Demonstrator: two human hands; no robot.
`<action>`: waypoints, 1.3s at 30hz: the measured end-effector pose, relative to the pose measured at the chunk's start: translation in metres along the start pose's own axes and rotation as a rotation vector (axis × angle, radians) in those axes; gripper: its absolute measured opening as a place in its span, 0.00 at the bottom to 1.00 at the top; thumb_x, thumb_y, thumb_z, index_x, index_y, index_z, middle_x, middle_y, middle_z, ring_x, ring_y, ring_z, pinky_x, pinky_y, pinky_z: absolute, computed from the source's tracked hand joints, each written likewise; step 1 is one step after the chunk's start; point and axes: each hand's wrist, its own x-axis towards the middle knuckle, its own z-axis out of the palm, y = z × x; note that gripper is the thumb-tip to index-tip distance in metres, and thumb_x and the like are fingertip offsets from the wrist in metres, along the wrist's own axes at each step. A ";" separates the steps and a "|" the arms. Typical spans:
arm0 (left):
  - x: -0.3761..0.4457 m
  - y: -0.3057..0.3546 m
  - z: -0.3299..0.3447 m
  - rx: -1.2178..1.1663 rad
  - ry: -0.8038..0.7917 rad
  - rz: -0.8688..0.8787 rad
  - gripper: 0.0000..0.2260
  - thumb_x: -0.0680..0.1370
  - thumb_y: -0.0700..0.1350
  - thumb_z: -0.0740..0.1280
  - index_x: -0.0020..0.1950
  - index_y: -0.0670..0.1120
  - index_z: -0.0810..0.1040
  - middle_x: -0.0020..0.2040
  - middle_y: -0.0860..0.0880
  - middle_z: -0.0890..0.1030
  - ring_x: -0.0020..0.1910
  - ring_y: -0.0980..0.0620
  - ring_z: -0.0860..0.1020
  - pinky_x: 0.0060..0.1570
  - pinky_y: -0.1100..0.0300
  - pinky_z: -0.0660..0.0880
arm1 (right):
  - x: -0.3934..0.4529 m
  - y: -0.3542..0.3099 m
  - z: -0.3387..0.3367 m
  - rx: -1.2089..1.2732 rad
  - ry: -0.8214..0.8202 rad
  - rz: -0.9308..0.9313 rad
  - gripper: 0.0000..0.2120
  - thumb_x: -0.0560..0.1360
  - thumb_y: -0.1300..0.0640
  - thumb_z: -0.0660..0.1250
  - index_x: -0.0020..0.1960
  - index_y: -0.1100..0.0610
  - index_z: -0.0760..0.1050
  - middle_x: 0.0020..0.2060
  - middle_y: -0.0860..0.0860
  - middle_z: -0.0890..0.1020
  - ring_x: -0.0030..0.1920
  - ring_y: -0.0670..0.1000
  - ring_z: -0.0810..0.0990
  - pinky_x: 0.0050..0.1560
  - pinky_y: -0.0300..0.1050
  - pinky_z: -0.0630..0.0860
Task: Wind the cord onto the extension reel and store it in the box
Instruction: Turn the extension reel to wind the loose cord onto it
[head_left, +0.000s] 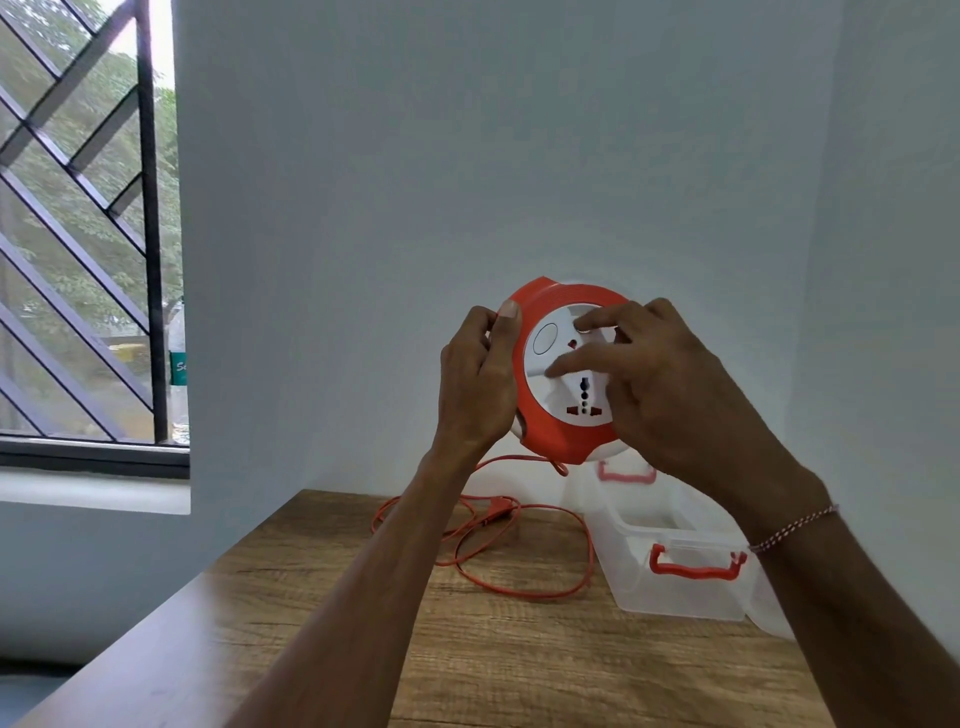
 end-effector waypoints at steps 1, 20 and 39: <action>0.000 0.000 0.000 0.003 0.003 0.002 0.15 0.82 0.53 0.56 0.51 0.43 0.76 0.41 0.51 0.81 0.37 0.53 0.81 0.37 0.63 0.80 | -0.001 -0.003 -0.002 -0.020 -0.063 -0.003 0.20 0.69 0.62 0.73 0.58 0.47 0.79 0.66 0.54 0.73 0.64 0.59 0.68 0.60 0.57 0.73; 0.000 -0.001 0.001 0.042 -0.013 0.012 0.16 0.82 0.54 0.58 0.50 0.43 0.76 0.39 0.53 0.81 0.36 0.54 0.82 0.37 0.60 0.81 | -0.004 -0.002 0.011 -0.168 -0.024 0.084 0.27 0.65 0.46 0.74 0.63 0.40 0.74 0.57 0.56 0.79 0.54 0.58 0.76 0.54 0.53 0.73; -0.002 0.002 0.002 0.055 -0.018 0.013 0.16 0.82 0.54 0.58 0.51 0.43 0.76 0.41 0.54 0.82 0.38 0.56 0.83 0.37 0.61 0.82 | -0.006 -0.005 0.020 -0.036 0.232 0.283 0.38 0.65 0.24 0.56 0.63 0.48 0.77 0.51 0.52 0.84 0.45 0.56 0.83 0.47 0.50 0.79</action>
